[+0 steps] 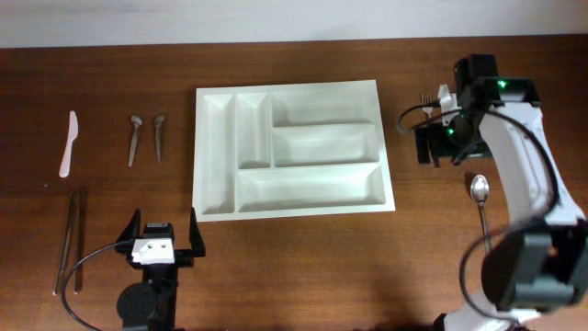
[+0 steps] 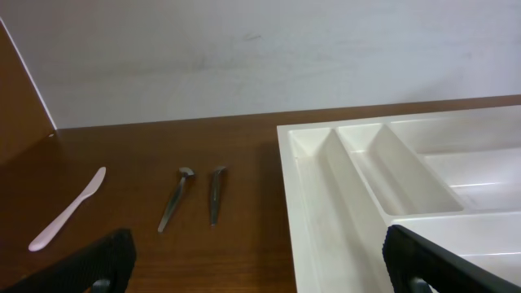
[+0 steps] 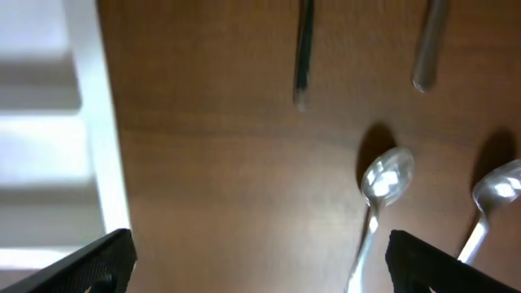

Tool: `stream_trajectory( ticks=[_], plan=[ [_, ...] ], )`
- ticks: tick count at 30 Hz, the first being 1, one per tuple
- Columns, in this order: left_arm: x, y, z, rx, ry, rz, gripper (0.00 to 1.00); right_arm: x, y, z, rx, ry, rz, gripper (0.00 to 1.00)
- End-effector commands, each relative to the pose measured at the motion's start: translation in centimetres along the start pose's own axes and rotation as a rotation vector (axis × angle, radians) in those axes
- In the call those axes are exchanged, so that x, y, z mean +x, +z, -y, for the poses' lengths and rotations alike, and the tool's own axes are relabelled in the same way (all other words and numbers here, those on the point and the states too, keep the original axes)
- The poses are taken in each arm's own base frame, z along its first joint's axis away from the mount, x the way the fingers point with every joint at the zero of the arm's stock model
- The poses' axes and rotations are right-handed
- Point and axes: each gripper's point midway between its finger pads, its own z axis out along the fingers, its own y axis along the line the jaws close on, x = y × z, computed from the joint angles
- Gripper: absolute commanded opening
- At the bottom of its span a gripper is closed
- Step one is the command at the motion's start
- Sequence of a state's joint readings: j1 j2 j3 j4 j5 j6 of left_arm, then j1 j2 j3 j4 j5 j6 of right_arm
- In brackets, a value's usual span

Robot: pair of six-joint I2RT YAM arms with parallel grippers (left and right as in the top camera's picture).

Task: Pack container
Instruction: 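Move the right gripper up over the leftmost silver fork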

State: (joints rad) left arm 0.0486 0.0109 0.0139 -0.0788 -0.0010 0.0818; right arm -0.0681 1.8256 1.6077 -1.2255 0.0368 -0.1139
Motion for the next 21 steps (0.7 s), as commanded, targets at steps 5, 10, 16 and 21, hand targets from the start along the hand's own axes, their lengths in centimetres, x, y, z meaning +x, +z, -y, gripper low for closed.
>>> stream_trajectory(
  ticks=[5,10,16,21],
  plan=[
    [0.2,0.0,-0.1,-0.005,-0.01,-0.004,0.99,-5.8,2.2,0.3,-0.041,-0.051,0.062,0.99],
    [0.2,0.0,-0.1,-0.005,-0.01,-0.004,0.99,-8.5,3.1,1.6,-0.034,-0.015,0.093,0.99],
    [0.2,0.0,-0.1,-0.005,-0.01,-0.004,0.99,-9.4,4.0,3.2,-0.024,0.012,0.115,0.99],
    [0.2,0.0,-0.1,-0.005,-0.01,-0.004,0.99,-9.2,4.9,4.4,-0.034,0.079,0.102,0.99]
  ],
)
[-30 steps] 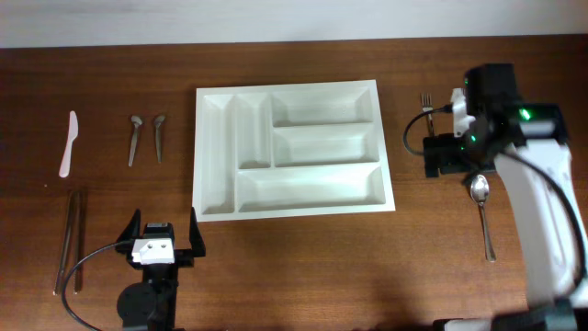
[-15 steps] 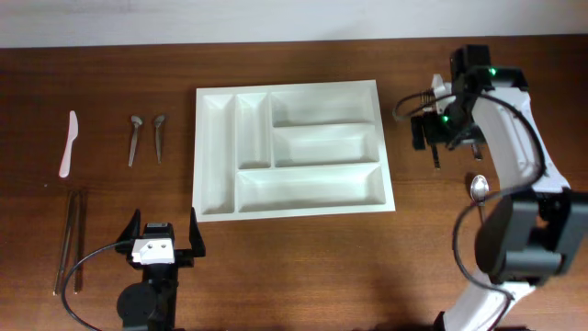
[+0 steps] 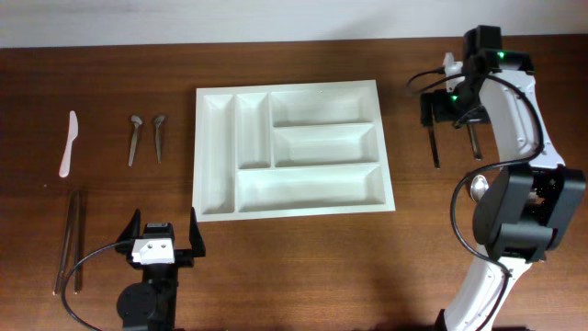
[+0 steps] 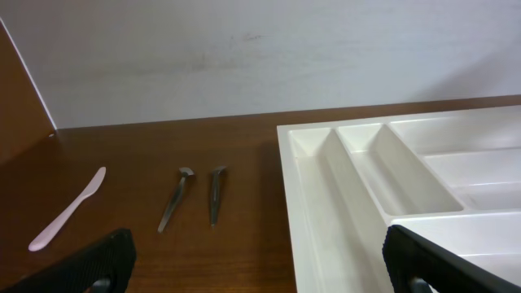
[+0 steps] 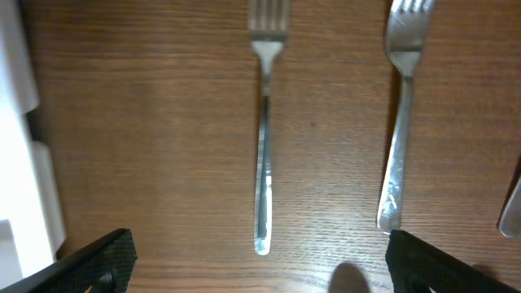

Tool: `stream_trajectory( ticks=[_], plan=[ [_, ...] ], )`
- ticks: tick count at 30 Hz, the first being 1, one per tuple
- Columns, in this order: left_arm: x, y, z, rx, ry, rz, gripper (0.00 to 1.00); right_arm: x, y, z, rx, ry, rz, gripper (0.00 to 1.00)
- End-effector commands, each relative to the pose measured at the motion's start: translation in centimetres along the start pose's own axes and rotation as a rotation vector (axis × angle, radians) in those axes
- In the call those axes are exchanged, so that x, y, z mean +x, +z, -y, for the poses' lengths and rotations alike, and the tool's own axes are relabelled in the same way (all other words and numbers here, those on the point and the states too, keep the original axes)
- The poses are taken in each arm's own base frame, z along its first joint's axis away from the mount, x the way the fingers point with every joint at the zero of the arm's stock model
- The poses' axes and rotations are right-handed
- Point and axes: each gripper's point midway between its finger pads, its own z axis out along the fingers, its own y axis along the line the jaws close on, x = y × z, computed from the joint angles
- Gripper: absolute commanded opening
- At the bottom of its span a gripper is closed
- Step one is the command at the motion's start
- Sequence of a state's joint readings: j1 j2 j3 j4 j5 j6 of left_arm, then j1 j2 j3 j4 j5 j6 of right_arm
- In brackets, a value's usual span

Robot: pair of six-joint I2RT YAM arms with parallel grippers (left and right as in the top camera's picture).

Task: Pack container
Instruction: 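Move the right gripper up over the leftmost silver fork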

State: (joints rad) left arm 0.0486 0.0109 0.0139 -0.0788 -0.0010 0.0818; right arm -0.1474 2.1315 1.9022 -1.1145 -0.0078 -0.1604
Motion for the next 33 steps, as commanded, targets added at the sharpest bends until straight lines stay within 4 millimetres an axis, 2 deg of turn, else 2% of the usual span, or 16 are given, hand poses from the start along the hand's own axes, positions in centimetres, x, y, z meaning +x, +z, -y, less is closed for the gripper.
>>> stream_trajectory(
  ticks=[1,6,13,23,33],
  plan=[
    [0.2,0.0,-0.1,-0.005,-0.01,-0.004,0.99,-0.4,0.5,0.7,-0.014,0.061,0.006,0.99],
    [0.2,0.0,-0.1,-0.005,-0.01,-0.004,0.99,-1.4,1.6,0.4,-0.028,0.026,0.032,0.99],
    [0.2,0.0,-0.1,-0.005,-0.01,-0.004,0.99,-0.7,3.9,0.4,-0.037,-0.057,-0.014,0.99],
    [0.2,0.0,-0.1,-0.005,-0.01,-0.004,0.99,0.2,7.8,-0.3,-0.059,-0.06,-0.077,0.99],
    [0.2,0.0,-0.1,-0.005,-0.01,-0.004,0.99,-0.4,9.4,-0.3,-0.061,-0.061,-0.061,0.99]
  ],
)
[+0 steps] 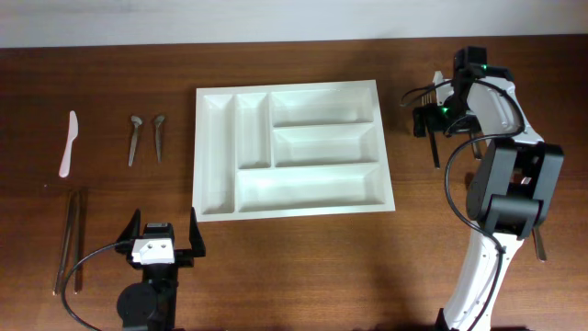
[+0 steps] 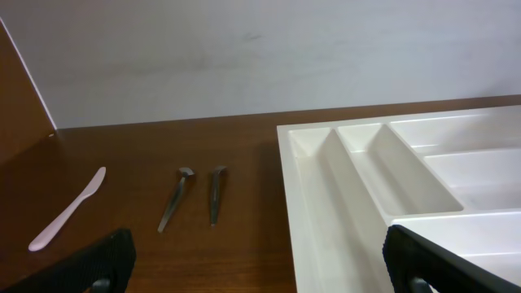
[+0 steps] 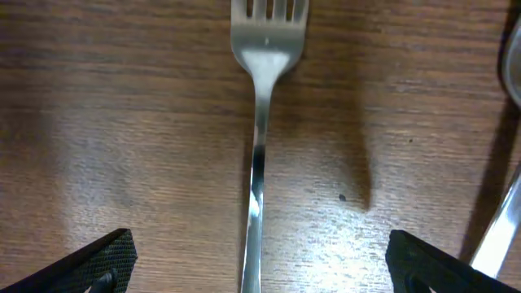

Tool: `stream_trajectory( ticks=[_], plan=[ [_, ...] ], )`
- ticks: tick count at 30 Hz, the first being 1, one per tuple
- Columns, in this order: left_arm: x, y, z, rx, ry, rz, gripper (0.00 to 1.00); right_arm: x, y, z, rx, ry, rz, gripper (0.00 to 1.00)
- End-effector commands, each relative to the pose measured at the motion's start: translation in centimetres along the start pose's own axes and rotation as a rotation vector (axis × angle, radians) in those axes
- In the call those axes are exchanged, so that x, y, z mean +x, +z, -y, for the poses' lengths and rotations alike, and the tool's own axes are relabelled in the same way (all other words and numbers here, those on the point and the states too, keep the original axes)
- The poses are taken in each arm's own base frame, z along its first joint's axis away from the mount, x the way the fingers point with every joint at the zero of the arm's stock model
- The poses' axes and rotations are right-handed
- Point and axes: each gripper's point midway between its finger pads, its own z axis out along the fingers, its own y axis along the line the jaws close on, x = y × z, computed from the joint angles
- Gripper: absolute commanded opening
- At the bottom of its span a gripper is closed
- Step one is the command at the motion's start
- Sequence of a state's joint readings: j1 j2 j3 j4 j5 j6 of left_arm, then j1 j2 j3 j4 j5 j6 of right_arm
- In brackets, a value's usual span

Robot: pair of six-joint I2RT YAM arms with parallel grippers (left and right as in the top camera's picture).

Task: Pack container
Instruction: 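Move the right gripper up over the leftmost silver fork, then lower the right gripper and close it on the fork handle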

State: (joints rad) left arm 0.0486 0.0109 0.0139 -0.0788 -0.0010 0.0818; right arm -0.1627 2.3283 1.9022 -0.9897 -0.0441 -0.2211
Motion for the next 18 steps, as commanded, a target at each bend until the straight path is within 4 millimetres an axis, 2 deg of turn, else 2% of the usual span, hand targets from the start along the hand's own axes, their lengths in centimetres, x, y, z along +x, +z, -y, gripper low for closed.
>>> stream_trajectory(
  ticks=[1,18],
  plan=[
    [0.2,0.0,-0.1,-0.005,-0.01,-0.004,0.99,-0.4,0.9,-0.5,-0.018,-0.017,0.001,0.99],
    [0.2,0.0,-0.1,-0.005,-0.01,-0.004,0.99,-2.1,1.1,-0.1,-0.002,-0.02,0.068,1.0]
  ],
)
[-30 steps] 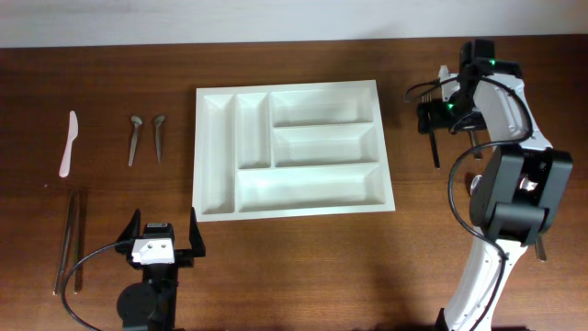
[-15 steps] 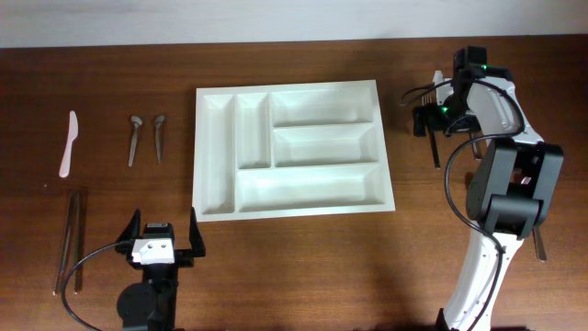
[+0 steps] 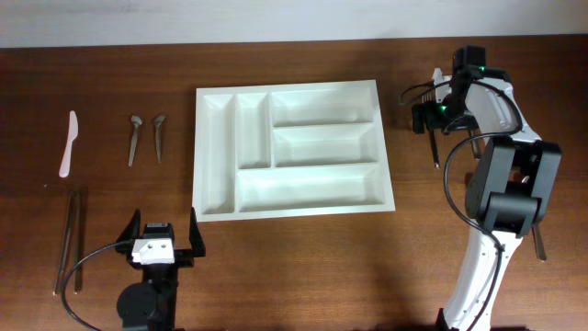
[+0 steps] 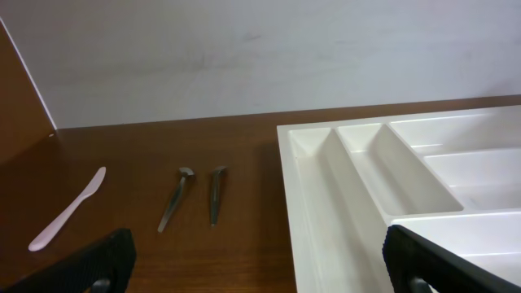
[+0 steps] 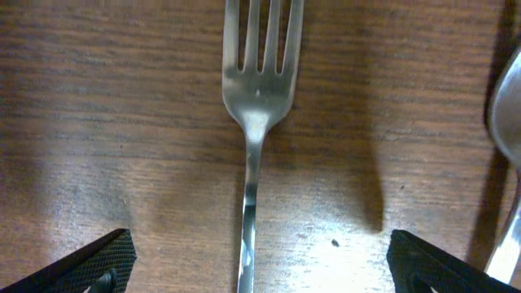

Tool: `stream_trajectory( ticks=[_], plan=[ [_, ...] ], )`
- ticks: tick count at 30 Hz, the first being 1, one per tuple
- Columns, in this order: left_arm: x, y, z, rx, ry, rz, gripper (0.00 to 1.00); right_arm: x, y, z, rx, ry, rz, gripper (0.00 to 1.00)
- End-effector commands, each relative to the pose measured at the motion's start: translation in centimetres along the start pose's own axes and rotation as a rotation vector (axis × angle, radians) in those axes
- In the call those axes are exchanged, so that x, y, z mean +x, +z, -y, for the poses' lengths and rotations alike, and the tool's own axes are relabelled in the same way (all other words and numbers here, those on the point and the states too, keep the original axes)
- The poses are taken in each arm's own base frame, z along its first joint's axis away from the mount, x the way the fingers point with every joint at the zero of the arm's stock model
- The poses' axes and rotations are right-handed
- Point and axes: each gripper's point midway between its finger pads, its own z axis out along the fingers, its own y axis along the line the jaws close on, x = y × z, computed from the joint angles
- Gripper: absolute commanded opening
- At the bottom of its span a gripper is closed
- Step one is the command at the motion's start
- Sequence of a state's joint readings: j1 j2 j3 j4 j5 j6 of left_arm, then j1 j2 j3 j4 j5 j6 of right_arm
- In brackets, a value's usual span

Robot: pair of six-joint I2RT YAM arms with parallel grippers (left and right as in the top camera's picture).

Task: Pack container
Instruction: 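Lower the right gripper and close it on the fork handle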

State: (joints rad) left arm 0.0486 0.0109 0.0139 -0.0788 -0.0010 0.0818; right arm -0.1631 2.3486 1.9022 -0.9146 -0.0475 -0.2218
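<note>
The white compartment tray [image 3: 204, 152] lies mid-table, all its compartments bare; its left compartments show in the left wrist view [image 4: 326, 203]. A metal fork [image 5: 256, 89] lies on the wood right of the tray, tines away from me. My right gripper [image 5: 256, 277] hangs open close above it, with the handle running between its fingers [image 5: 98, 264]. From overhead the right gripper [image 3: 430, 118] is over the fork's head and the handle [image 3: 435, 153] sticks out below. My left gripper [image 4: 260, 277] rests open at the front left [image 3: 165, 241], holding nothing.
Left of the tray lie a white plastic knife [image 3: 68, 142], two small dark spoons [image 3: 135, 138] and a pair of long thin sticks [image 3: 69, 241]. Another utensil's edge [image 5: 509, 163] shows right of the fork. A wall backs the table.
My right gripper has come lower over the fork, whose tines now fill more of the wrist view. It stays open. The left arm and the tray have not moved.
My right gripper was open over the wood right of the tray, with spoon bowls and handle ends below. Then it was farther back above two forks. Then it was close over the left fork, and now closer, still open.
</note>
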Motion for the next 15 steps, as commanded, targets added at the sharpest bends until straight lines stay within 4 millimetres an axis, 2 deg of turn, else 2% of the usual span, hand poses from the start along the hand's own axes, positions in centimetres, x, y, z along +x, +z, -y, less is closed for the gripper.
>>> stream_trajectory(
  ticks=[1,11,15],
  plan=[
    [0.2,0.0,-0.1,-0.005,-0.01,-0.004,0.99,-0.7,0.3,-0.4,-0.011,-0.017,0.014,1.0],
    [0.2,0.0,-0.1,-0.005,-0.01,-0.004,0.99,0.6,1.7,-0.4,-0.012,-0.014,-0.042,1.0],
    [0.2,0.0,-0.1,-0.005,-0.01,-0.004,0.99,0.5,1.8,-0.3,-0.011,-0.014,-0.038,1.0]
  ],
)
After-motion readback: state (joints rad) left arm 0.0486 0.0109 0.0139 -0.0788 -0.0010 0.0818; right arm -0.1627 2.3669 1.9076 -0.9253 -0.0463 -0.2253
